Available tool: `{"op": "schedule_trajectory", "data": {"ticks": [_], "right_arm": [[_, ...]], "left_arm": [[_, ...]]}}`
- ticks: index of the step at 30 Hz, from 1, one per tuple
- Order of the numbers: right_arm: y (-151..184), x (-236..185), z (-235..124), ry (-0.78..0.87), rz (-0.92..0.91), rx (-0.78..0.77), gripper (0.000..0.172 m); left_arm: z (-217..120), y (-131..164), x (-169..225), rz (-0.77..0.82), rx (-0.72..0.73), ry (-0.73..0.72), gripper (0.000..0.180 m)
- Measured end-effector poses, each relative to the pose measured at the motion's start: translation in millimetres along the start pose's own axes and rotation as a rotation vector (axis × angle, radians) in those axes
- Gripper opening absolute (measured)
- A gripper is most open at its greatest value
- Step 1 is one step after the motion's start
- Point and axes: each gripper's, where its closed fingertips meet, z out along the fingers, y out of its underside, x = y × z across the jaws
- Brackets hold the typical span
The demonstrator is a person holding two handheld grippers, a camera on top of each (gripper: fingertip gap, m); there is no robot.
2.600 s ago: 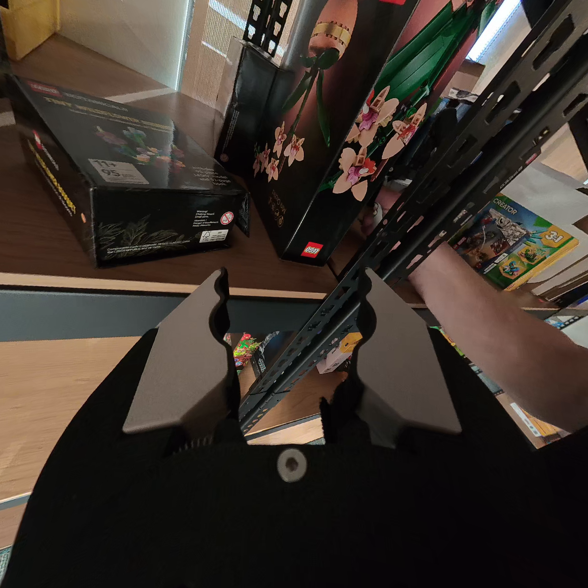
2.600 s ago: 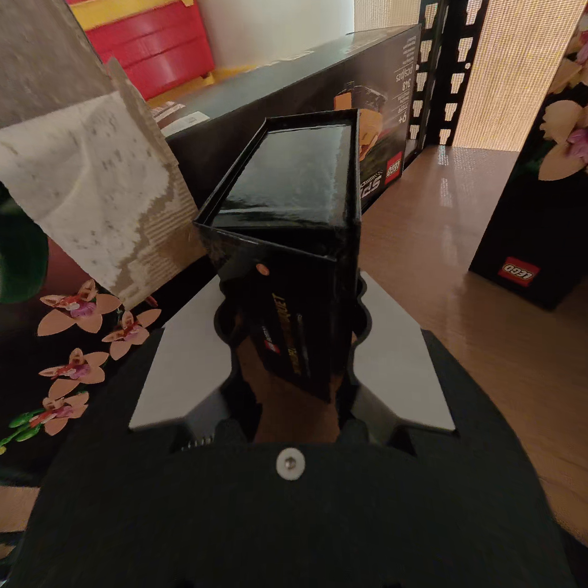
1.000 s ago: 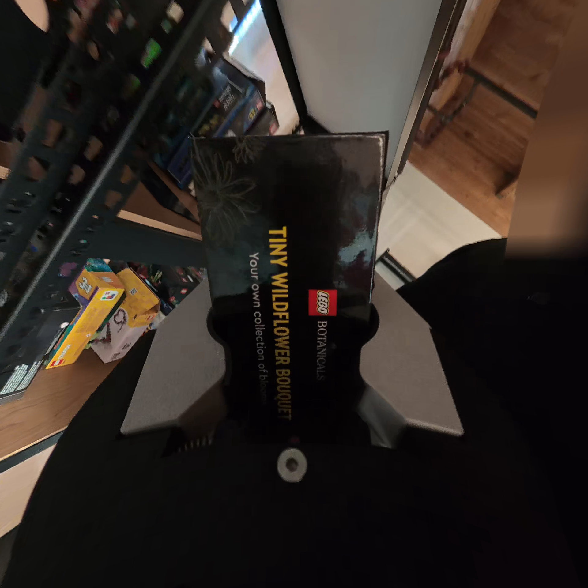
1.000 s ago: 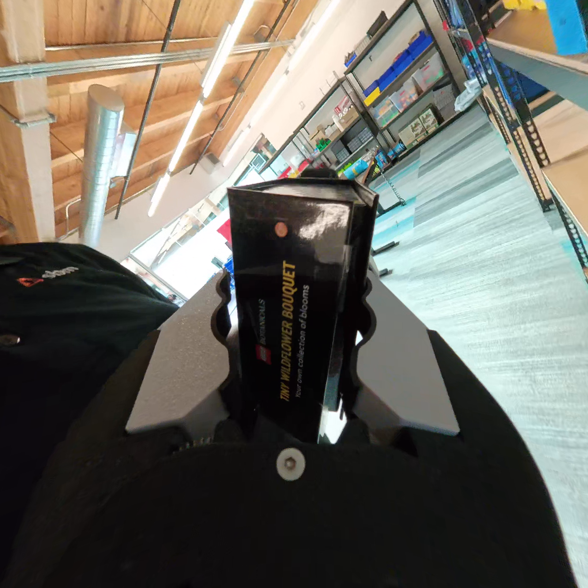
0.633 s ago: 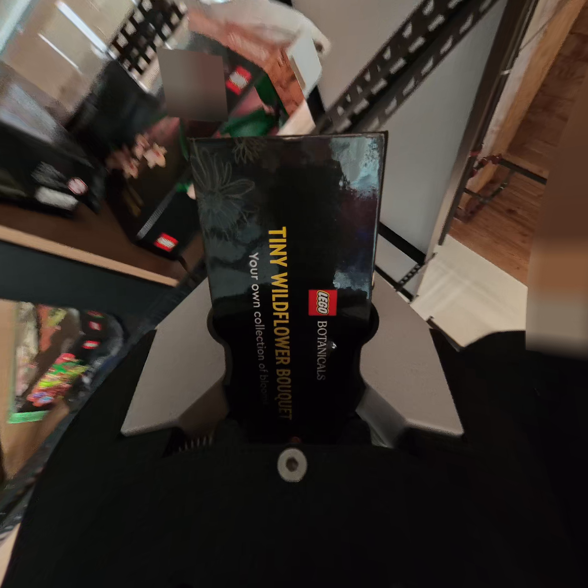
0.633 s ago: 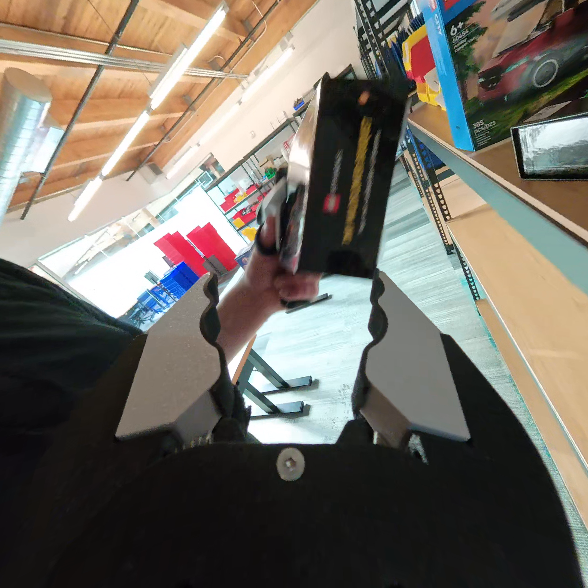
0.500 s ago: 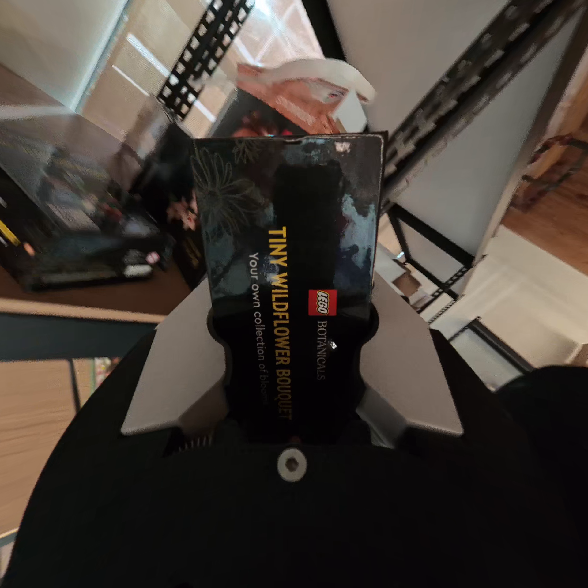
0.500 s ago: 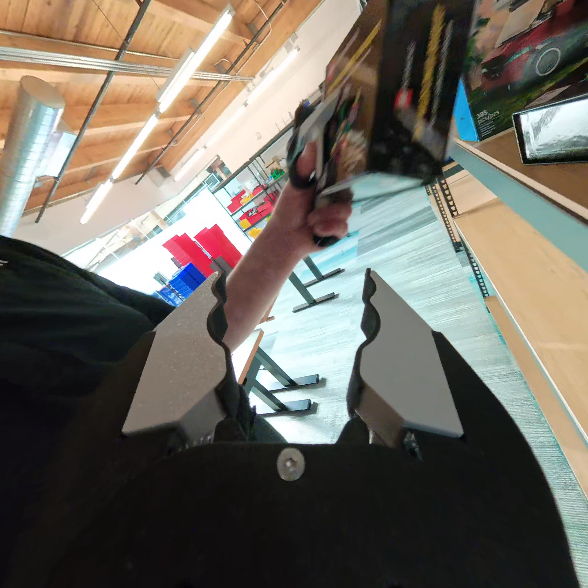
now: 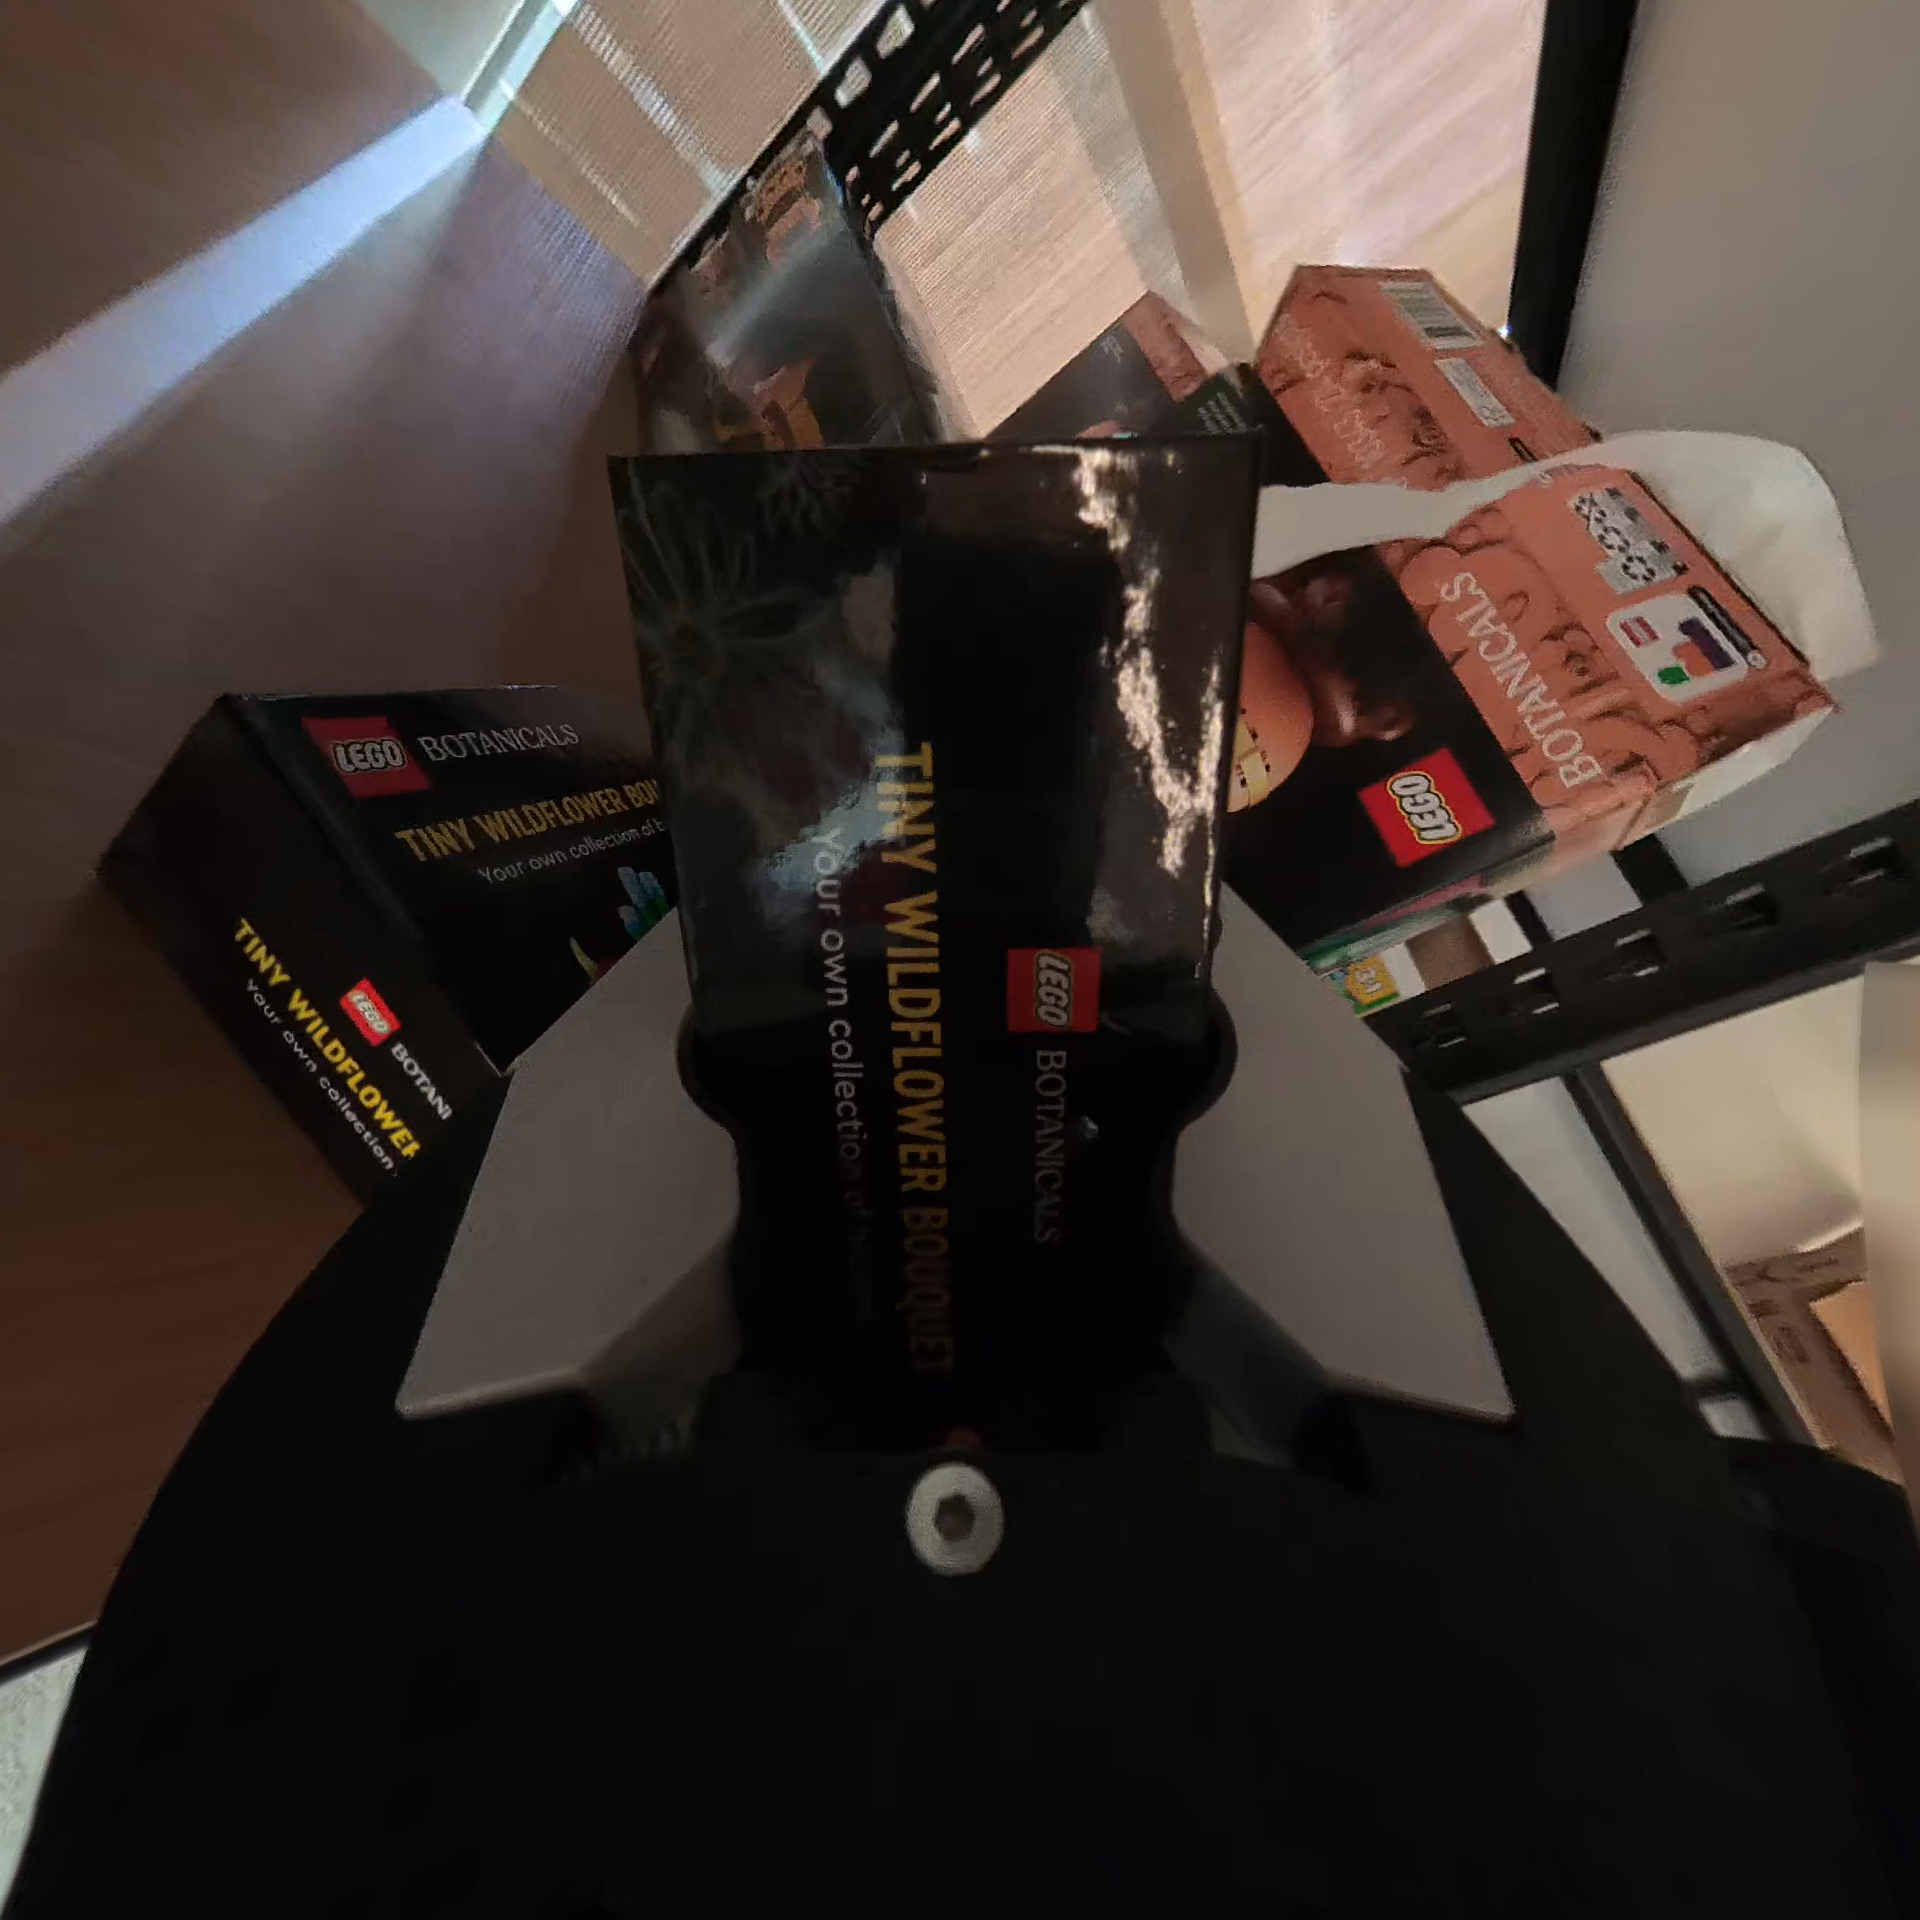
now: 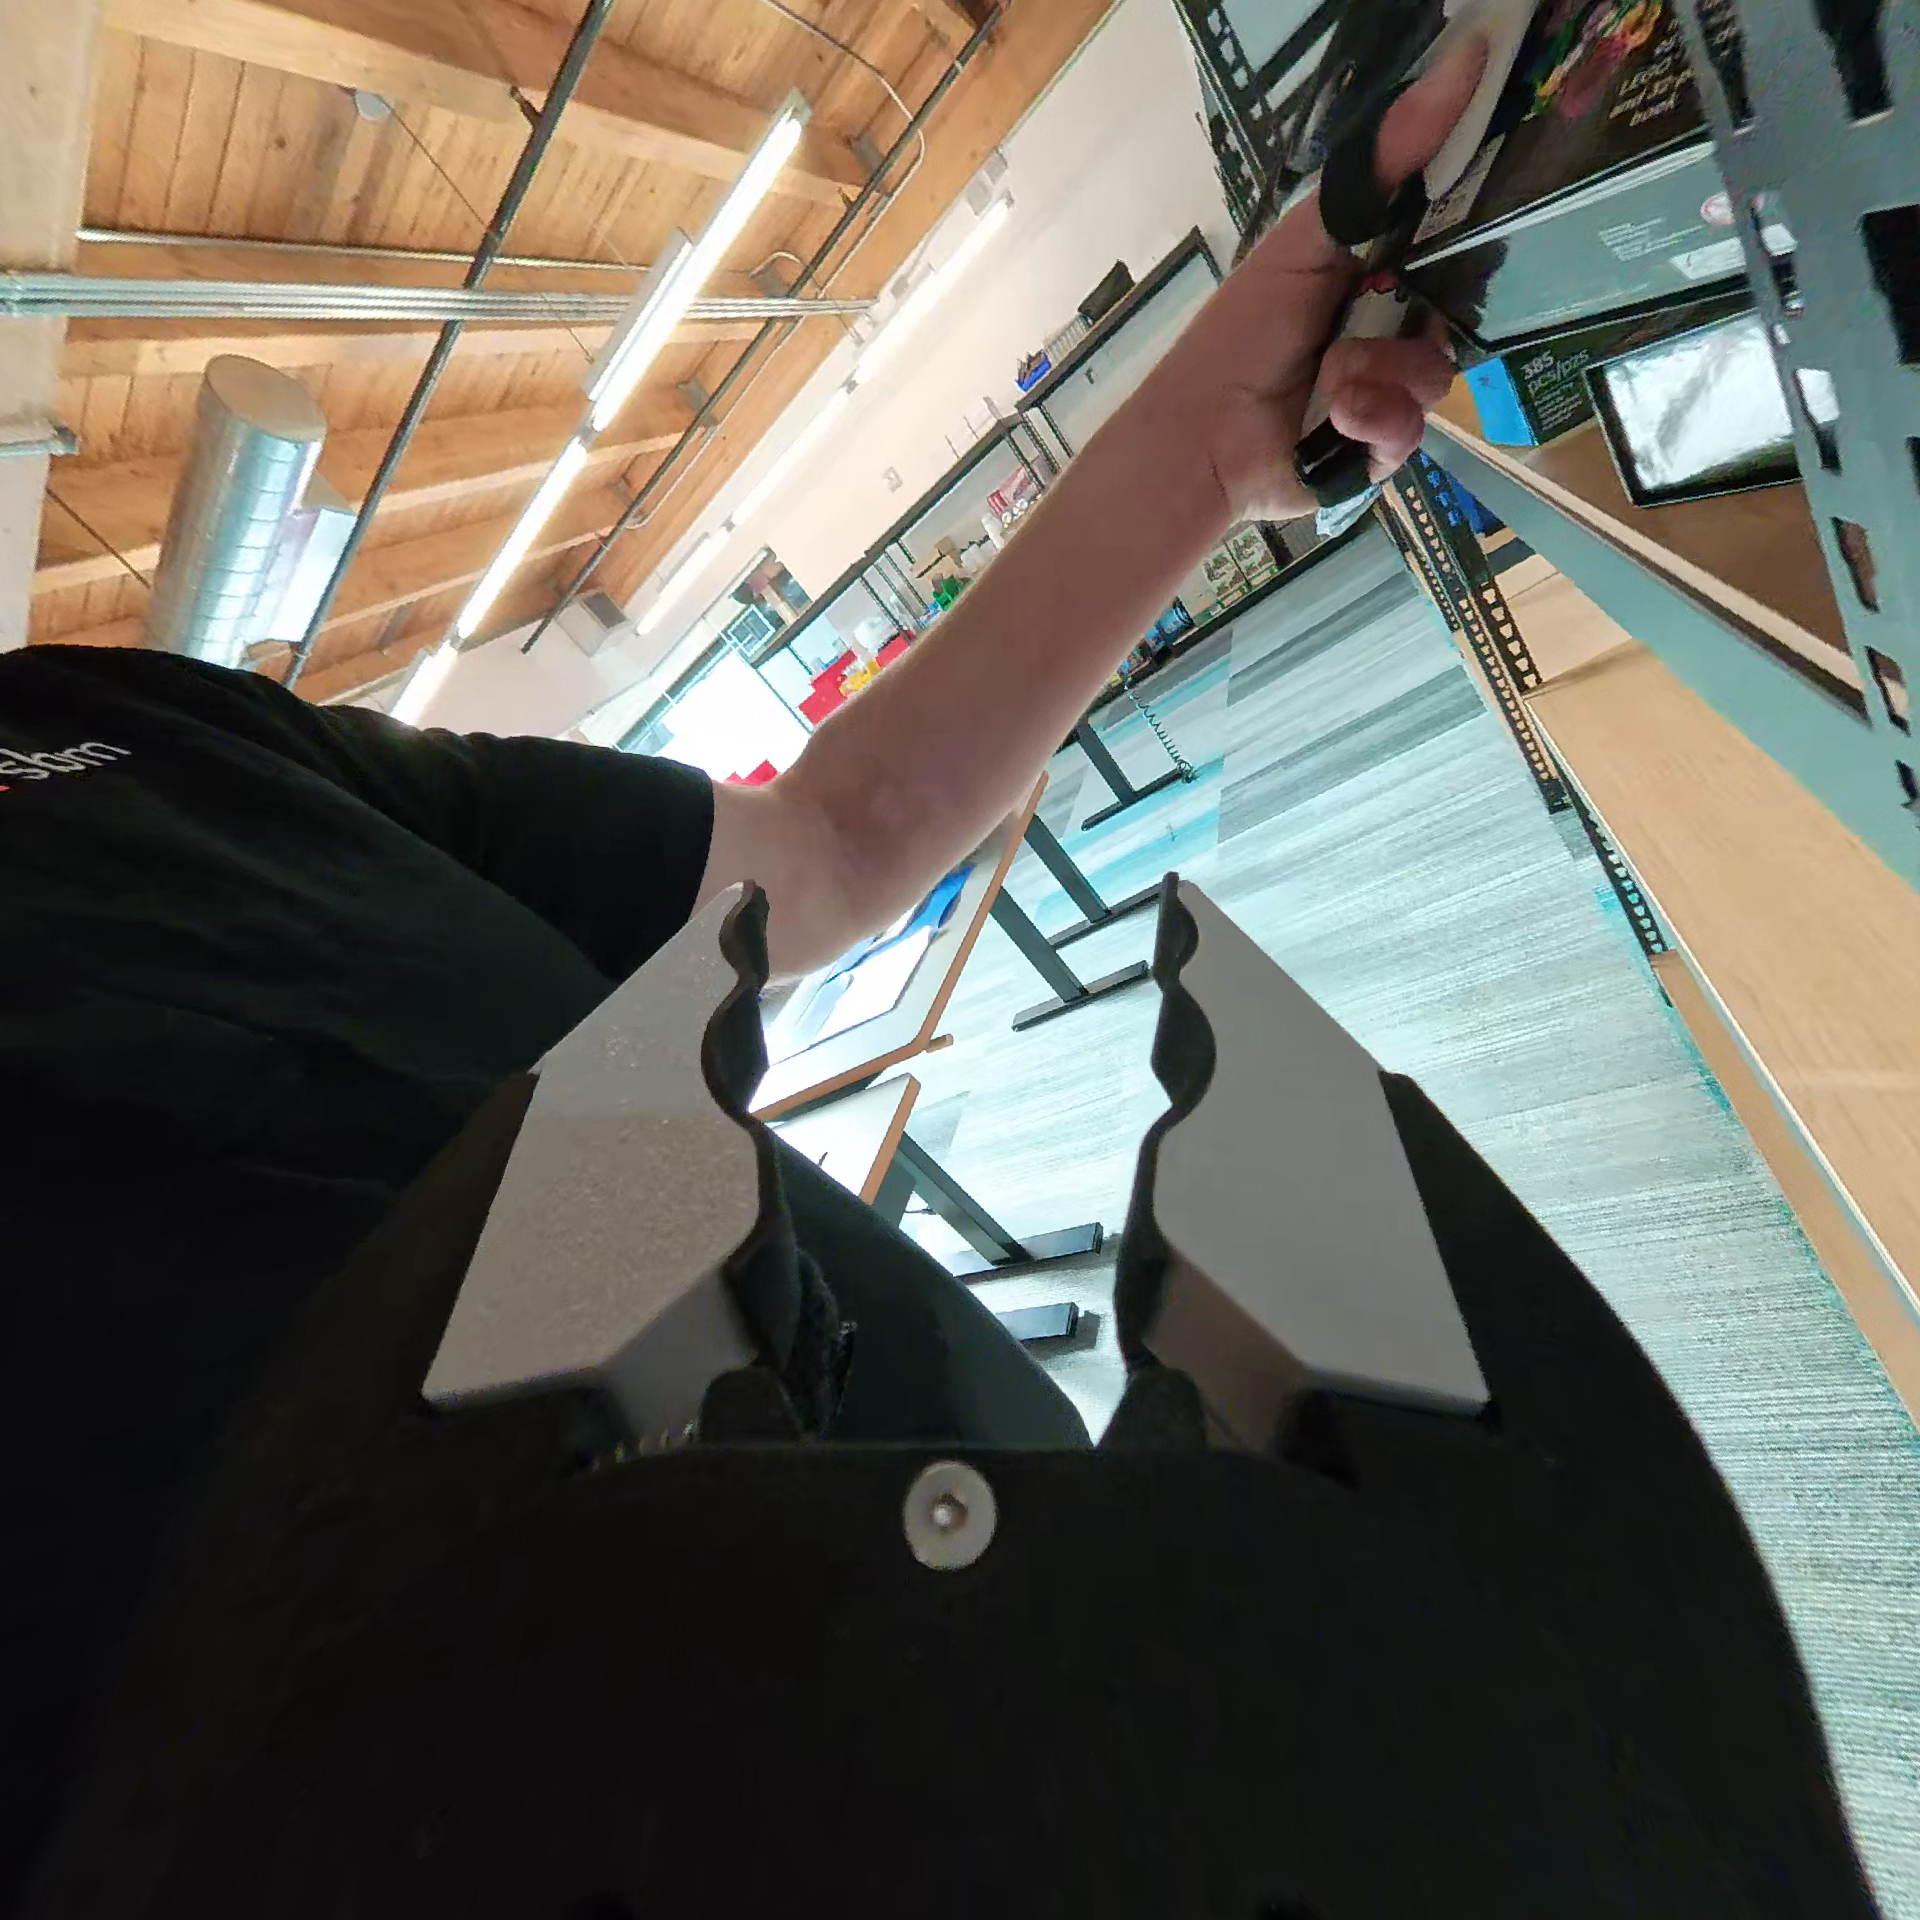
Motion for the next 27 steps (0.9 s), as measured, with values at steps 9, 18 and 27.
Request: {"op": "schedule_trajectory", "data": {"ticks": [9, 18, 27], "right_arm": [[-11.9, 3.3, -19.0, -0.041, -0.009, 0.014, 0.072], [-15.2, 2.0, -27.8, -0.062, -0.016, 0.012, 0.072], [-14.5, -0.8, -29.3, -0.067, -0.013, 0.026, 0.071]], "left_arm": [[8.0, -1.8, -36.4, -0.065, -0.05, -0.156, 0.095], [0.3, -13.0, -37.9, -0.02, 0.001, -0.249, 0.12], [-14.1, -0.9, -28.8, -0.033, 0.058, -0.243, 0.114]]}}
